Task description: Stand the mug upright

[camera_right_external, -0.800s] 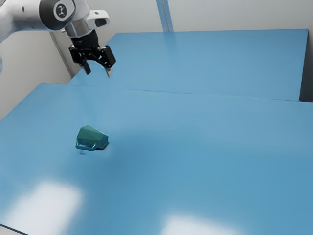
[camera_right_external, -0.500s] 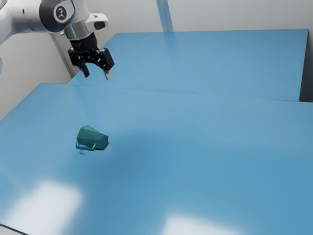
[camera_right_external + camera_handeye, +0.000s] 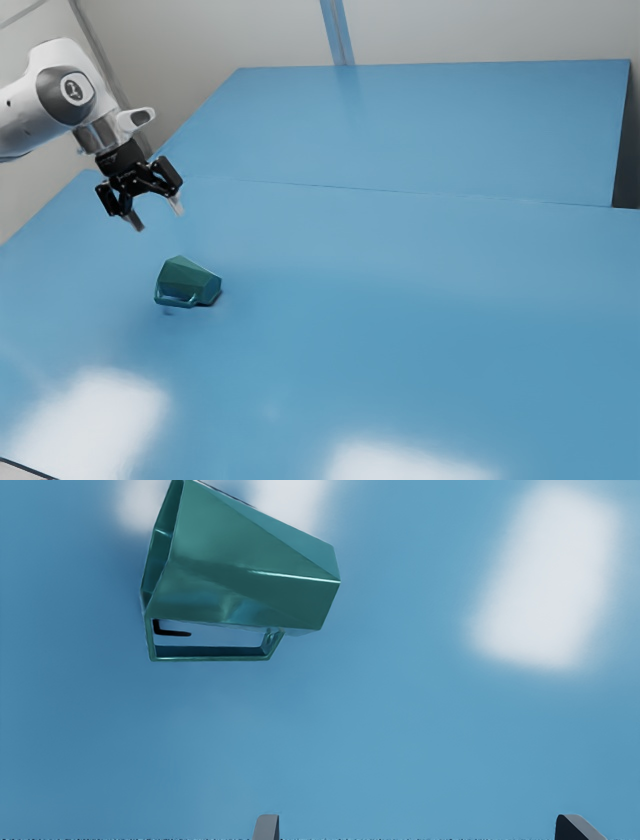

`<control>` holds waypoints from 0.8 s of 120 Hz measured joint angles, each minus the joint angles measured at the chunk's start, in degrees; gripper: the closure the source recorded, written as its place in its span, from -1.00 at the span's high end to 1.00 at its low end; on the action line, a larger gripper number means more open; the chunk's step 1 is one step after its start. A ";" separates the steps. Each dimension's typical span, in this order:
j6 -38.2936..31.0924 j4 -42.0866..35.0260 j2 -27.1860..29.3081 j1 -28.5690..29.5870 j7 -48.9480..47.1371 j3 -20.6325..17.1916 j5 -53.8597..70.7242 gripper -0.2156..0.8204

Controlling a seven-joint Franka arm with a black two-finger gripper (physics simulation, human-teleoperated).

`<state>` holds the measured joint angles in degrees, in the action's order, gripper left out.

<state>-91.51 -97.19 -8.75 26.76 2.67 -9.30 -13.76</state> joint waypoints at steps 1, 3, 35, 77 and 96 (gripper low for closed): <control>0.11 -0.05 -0.23 0.28 0.04 -0.01 -0.20 0.58; 0.32 -0.15 -0.63 0.81 0.12 -0.04 -0.55 0.58; 1.32 -0.30 -7.90 6.08 10.12 -0.04 -3.82 0.58; -1.24 0.29 -14.16 10.56 35.78 0.12 -10.48 0.58; -2.12 1.69 -16.32 10.99 44.72 0.17 -13.04 0.58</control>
<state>-93.63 -95.51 -25.06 37.75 47.39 -9.13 -26.80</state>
